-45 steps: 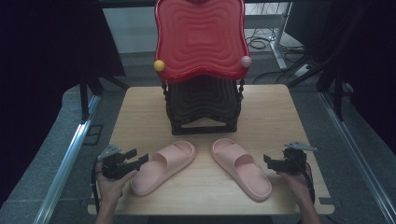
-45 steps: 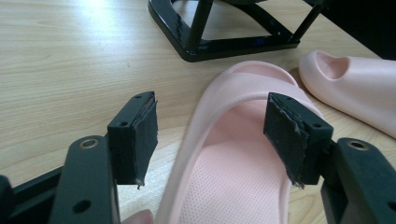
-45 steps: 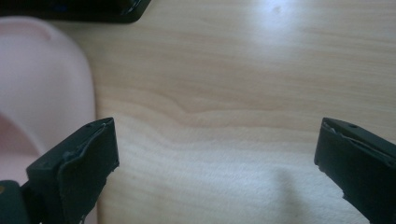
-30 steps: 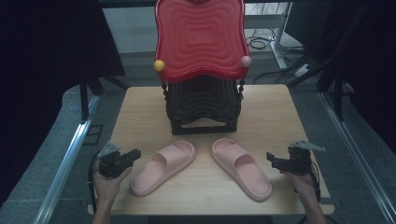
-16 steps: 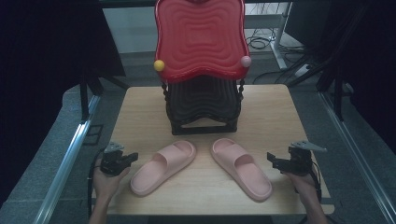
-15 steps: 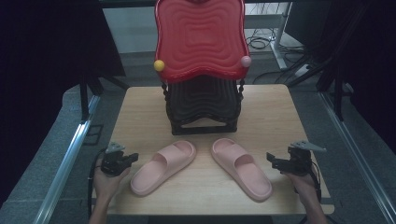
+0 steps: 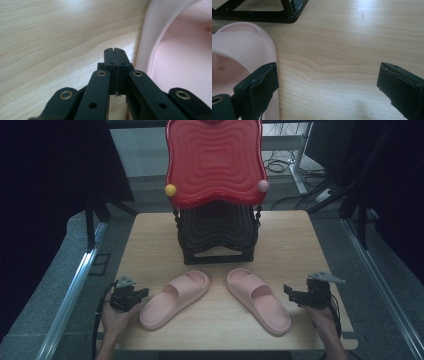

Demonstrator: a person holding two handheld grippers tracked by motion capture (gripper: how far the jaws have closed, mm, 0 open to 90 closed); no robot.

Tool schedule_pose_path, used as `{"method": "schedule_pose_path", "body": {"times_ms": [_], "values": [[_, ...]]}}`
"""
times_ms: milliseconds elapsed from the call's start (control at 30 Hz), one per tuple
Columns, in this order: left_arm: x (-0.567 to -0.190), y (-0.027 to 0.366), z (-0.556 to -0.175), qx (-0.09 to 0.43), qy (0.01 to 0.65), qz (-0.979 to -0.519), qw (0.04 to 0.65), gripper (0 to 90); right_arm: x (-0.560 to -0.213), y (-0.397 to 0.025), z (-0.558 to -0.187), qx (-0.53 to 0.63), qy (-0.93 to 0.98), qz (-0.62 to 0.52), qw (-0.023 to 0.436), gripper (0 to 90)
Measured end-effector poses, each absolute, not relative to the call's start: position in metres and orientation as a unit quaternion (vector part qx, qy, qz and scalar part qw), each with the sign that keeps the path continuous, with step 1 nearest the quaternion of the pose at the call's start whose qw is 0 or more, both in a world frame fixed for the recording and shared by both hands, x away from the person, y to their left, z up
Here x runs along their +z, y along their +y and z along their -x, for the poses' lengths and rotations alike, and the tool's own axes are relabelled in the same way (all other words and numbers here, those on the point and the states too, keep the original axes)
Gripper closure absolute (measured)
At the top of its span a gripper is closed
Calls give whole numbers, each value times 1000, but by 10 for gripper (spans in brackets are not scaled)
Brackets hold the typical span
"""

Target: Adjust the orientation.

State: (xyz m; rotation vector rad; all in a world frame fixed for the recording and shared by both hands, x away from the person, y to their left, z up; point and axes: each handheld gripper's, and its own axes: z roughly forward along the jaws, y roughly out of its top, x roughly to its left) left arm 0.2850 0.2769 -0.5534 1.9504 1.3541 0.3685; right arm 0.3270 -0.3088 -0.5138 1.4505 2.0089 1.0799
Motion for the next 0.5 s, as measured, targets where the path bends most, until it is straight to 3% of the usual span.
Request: {"method": "schedule_pose_path", "body": {"times_ms": [500], "values": [[-566,271,-266,115,518,-767,360,900,-515,-309,-326,385,726,-527,218,35]]}}
